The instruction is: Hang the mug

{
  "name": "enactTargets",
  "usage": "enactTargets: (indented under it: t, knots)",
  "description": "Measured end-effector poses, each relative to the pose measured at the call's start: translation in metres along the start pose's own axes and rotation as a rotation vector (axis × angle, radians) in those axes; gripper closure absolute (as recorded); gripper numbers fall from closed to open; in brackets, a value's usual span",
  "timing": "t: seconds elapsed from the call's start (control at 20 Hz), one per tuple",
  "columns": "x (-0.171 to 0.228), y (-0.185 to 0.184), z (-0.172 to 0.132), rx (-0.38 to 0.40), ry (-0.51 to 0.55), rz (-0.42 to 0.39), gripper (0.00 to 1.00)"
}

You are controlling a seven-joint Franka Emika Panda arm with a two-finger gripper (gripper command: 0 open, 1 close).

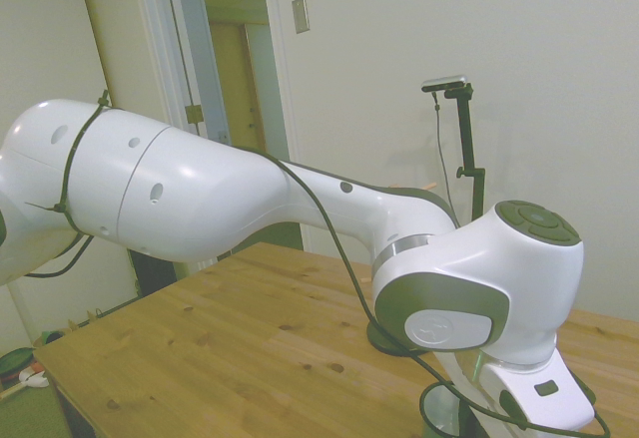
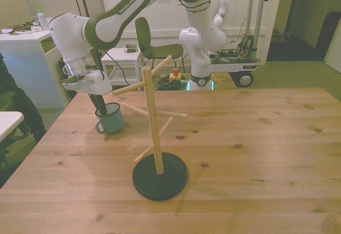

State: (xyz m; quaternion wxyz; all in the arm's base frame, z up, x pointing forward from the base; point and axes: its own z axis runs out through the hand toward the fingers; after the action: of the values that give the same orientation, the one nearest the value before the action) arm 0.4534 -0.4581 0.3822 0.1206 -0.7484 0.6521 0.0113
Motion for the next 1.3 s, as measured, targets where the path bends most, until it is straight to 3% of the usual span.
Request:
enactTargets:
  t: [0.2, 0.8, 1.3]
  knots:
    - [-0.006, -0.002, -0.008, 0.01, 0.023, -0.011, 1.0]
    - [-0.063, -0.022, -0.12, 0.075, 0.128, -0.012, 1.0]
    - [-0.081, -0.047, -0.171, 0.09, 0.172, -0.006, 1.0]
